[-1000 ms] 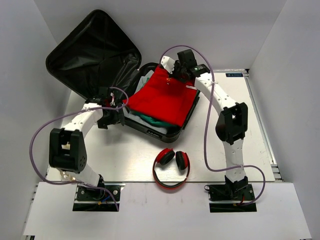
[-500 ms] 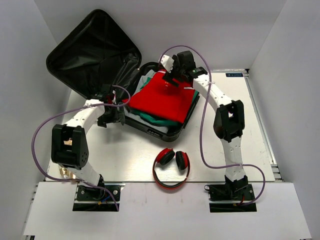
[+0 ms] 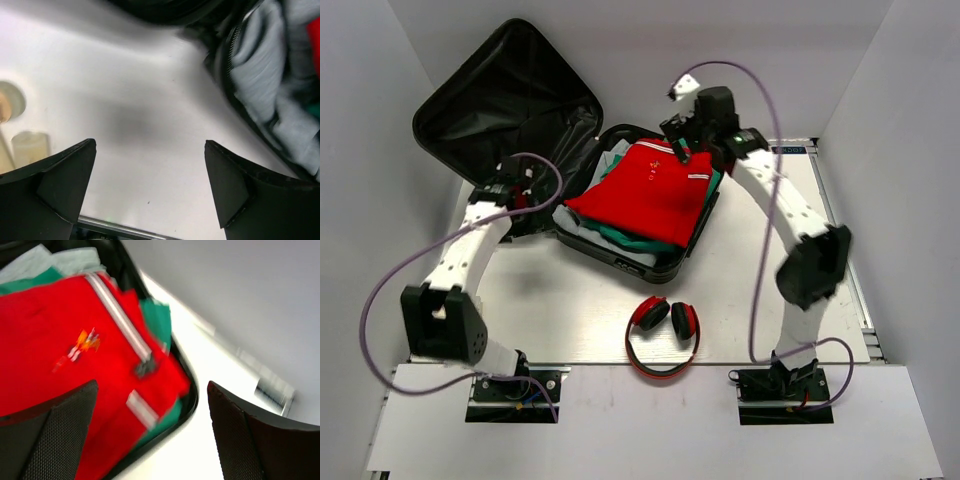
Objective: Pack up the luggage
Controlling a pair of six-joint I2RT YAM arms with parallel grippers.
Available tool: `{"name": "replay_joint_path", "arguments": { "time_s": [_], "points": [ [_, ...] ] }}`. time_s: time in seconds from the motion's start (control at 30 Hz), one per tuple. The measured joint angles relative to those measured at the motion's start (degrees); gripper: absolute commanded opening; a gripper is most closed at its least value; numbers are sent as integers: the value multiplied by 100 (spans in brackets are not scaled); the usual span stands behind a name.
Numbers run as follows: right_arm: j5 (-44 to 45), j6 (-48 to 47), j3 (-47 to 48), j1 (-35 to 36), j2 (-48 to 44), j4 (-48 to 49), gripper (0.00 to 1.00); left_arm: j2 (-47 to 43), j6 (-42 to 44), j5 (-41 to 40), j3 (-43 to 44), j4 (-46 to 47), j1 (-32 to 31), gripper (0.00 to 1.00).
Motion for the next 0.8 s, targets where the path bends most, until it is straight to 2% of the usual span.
{"name": "replay_joint_path", "arguments": {
  "time_s": [0.17,0.3,0.57,0.8],
  "points": [
    [289,1493,-1947,13,-2055,-560,90,-1110,-85,-37,-807,-164,28,100],
    [354,2354,-3484,11,-3333,-914,90,-1528,-269,-188,-1226,-494,-96,100],
    [295,3379,-5337,11,-4006,-1733,90,-1921,-516,-439,-1794,-807,-313,100],
    [-946,3825,-6649,234,-5191,-1906,90,-2114,-553,-466,-2002,-850,-409,100]
  ]
}}
